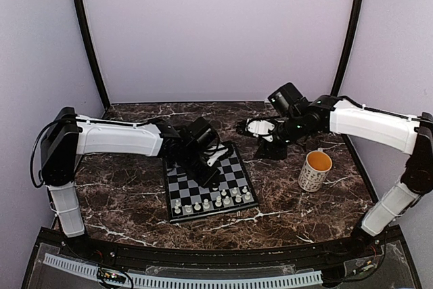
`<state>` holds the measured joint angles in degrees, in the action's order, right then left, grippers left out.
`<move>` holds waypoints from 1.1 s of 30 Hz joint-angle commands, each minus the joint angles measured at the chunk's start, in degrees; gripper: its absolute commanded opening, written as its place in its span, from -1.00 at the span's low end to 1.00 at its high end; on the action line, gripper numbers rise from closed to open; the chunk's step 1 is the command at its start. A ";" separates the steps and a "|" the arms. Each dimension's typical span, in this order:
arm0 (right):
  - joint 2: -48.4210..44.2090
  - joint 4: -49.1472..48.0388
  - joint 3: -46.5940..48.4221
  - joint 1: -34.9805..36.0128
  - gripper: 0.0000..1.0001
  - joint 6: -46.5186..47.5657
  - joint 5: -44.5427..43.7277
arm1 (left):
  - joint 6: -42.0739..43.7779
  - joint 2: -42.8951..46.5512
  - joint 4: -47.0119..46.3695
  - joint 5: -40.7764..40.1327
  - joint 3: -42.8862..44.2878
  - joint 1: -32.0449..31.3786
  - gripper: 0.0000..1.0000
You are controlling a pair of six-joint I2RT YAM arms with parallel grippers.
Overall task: Set up the chess pieces on the board
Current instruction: Place the pawn on d2.
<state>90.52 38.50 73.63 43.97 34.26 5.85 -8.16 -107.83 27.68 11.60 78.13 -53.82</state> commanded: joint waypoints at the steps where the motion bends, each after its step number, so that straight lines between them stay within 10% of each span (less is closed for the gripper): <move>1: -5.58 -2.24 -3.23 -4.27 -0.16 1.16 5.06 | -0.61 2.33 -1.80 0.60 -1.56 -0.28 -0.87; 33: -5.98 -6.53 -6.75 -9.34 -0.13 -0.99 6.06 | -0.28 -3.65 1.01 2.60 -0.43 -0.33 -0.87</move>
<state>84.01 33.21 65.98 34.81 33.78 11.55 -8.82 -111.61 26.70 13.82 77.10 -53.89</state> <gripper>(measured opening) 0.434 0.090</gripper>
